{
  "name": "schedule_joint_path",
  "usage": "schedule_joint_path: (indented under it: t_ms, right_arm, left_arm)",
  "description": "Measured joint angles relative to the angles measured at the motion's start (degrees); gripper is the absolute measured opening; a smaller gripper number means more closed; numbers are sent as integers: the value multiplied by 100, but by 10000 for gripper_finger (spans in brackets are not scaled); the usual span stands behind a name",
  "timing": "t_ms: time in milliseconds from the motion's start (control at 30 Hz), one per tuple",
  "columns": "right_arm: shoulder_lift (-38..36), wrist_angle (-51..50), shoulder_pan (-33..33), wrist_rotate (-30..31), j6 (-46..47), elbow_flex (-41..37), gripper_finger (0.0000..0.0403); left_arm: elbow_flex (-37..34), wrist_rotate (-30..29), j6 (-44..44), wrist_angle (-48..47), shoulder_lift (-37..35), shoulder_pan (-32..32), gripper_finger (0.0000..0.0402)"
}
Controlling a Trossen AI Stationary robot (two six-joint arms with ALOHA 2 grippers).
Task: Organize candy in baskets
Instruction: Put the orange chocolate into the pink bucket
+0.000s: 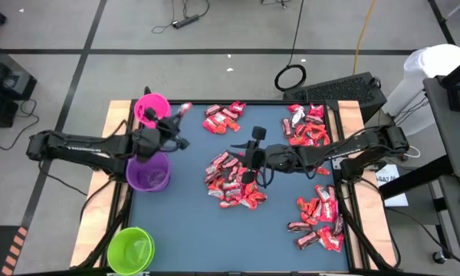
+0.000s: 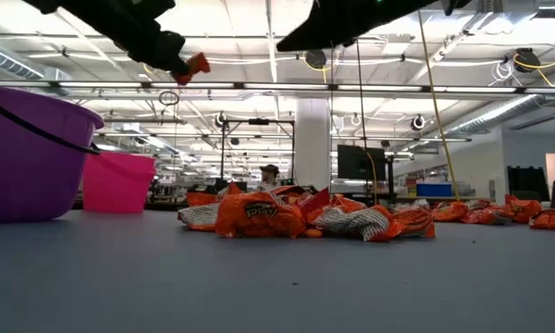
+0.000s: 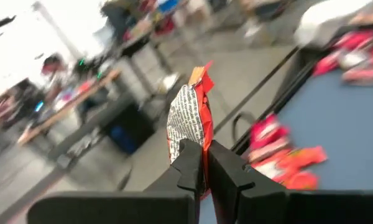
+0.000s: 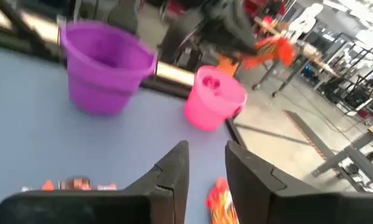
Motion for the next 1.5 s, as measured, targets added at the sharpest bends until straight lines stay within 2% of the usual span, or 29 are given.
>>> schedule_joint_path:
  t_ms: [100,200,333,533,633,733,1233,1333,1500]
  right_arm:
    - [-3,-272,-30,2,170,-2,95]
    - [-4,-556,-62,2,293,-4,95]
    - [-4,-543,-93,4,291,-7,95]
    - [-4,-564,-93,-3,291,-7,96]
    - [-3,-581,-93,-5,291,-7,96]
    - [-4,-571,-91,-7,291,-7,96]
    - [-3,-576,-91,-16,291,-7,96]
    - [-2,-569,-93,-16,291,-7,96]
    - [-2,-558,-91,-16,291,-7,96]
  left_arm:
    - [349,335,-493,-951,-18,535,24]
    - [604,976,-974,-1801,53,1145,24]
    - [690,1622,-1383,-2628,165,1981,24]
    - [690,1770,-1540,-3157,364,2950,25]
    - [690,2099,-1540,-3169,454,3248,25]
    - [690,2294,-1534,-3188,547,3397,25]
    - [690,2359,-1492,-3676,653,3720,28]
    - [690,2357,-1498,-3728,653,3723,50]
    - [761,2365,-1370,-3847,653,3719,116]
